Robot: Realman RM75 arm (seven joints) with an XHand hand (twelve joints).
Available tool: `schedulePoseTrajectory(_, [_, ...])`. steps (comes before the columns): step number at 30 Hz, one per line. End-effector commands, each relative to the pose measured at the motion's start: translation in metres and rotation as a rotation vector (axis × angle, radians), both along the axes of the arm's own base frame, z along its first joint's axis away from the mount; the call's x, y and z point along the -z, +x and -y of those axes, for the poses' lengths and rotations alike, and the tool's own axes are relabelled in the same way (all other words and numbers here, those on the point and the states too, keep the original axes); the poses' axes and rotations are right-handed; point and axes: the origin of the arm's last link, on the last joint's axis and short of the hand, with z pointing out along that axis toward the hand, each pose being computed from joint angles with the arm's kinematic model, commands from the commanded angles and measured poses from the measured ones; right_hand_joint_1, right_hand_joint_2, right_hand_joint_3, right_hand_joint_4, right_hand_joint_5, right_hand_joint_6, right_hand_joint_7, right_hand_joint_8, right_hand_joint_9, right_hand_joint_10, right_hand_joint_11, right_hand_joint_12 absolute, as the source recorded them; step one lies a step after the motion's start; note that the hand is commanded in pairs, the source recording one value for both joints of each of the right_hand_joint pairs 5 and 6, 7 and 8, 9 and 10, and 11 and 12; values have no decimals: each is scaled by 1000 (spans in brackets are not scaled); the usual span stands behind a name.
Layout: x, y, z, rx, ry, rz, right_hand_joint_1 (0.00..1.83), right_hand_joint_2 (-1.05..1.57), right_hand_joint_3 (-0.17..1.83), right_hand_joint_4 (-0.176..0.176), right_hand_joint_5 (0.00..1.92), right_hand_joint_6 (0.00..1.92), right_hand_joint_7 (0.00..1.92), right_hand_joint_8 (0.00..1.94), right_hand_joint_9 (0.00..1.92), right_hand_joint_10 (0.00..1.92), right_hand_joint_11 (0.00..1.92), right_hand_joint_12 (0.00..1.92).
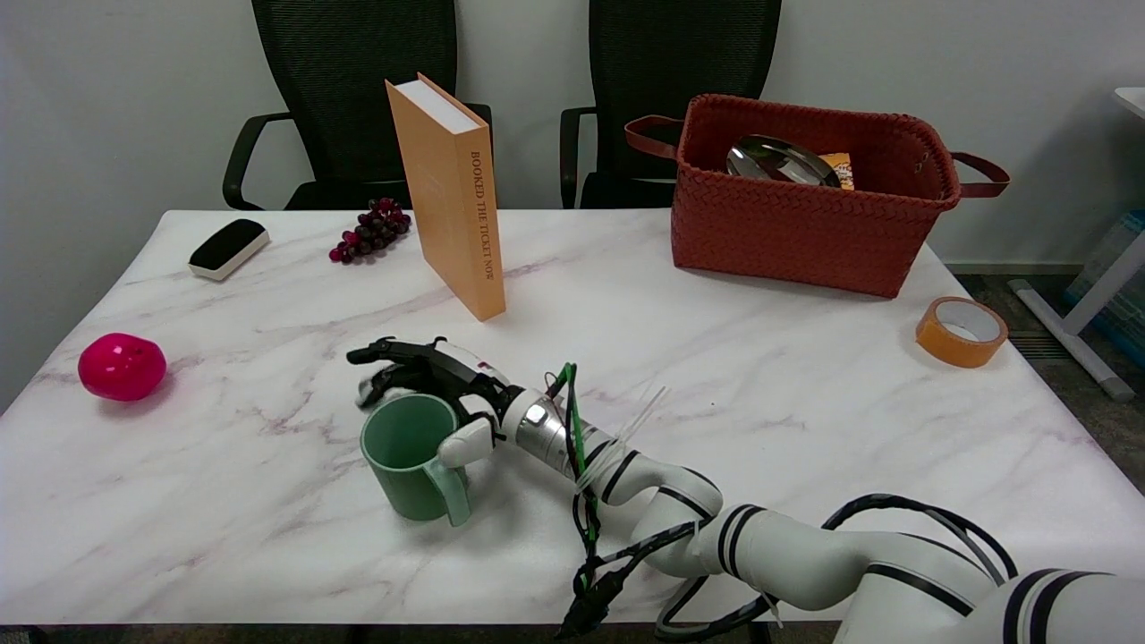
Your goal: Pick up the green mug.
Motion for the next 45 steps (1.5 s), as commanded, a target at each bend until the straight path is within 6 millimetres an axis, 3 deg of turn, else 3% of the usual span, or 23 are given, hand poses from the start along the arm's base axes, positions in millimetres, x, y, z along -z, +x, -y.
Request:
schedulePoseTrajectory(1, [-14,-1,1,-8,-31,-4,1022,-901,651,0,22,22,0,0,0,0,0,0])
schedulePoseTrajectory(11, [-31,6,-5,-45,-33,4,938,-864,516,0,12,12,0,0,0,0,0,0])
schedulePoseTrajectory(24, [-41,33,-29,-158,-7,103,921,-832,476,0,12,12,0,0,0,0,0,0])
schedulePoseTrajectory(32, [-39,20,-45,-134,1,131,918,-827,478,0,14,14,0,0,0,0,0,0])
schedulePoseTrajectory(45, [-31,2,-50,-111,-1,142,933,-858,492,0,15,15,0,0,0,0,0,0])
